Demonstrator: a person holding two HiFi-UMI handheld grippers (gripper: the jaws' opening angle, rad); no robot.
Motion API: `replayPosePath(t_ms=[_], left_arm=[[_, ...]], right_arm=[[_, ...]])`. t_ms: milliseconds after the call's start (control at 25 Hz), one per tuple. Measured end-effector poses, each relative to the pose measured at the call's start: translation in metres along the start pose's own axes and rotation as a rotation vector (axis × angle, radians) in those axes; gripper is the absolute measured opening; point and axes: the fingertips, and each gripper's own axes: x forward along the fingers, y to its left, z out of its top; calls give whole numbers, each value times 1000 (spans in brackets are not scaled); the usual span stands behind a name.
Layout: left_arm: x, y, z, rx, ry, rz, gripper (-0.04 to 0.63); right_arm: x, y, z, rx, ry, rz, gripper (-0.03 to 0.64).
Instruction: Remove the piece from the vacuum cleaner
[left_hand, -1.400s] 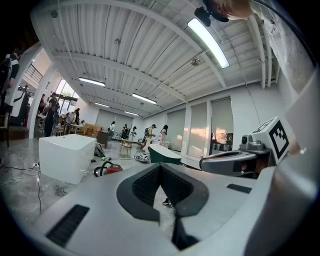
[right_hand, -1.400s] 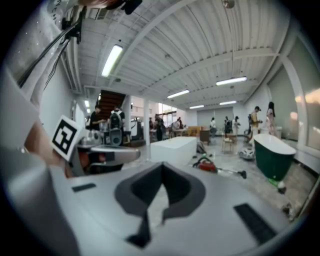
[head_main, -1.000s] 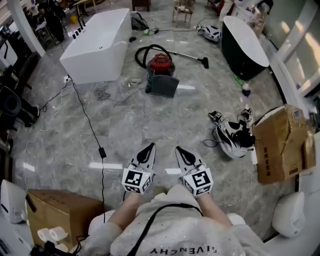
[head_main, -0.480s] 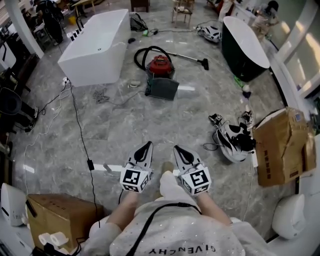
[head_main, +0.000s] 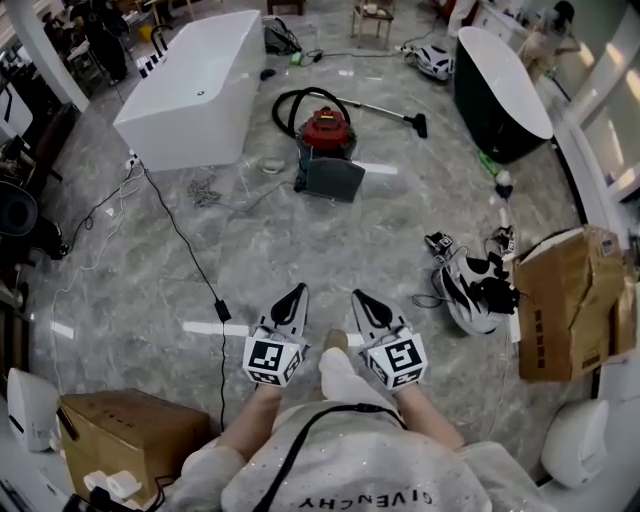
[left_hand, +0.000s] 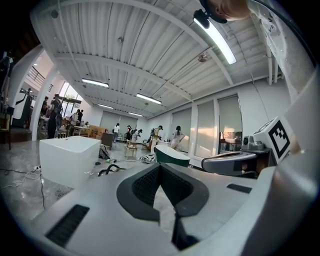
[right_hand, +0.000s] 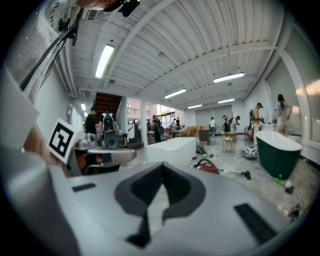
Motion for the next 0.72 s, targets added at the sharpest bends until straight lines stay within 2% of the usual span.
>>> replayPosePath(t_ms=[400, 720], left_arm=[[54, 30, 11, 1, -7, 40, 21], [94, 41, 6, 19, 9, 43, 21]], right_arm=[[42, -44, 13, -1, -2, 23, 14], [70, -81, 17, -11, -3, 18, 14]])
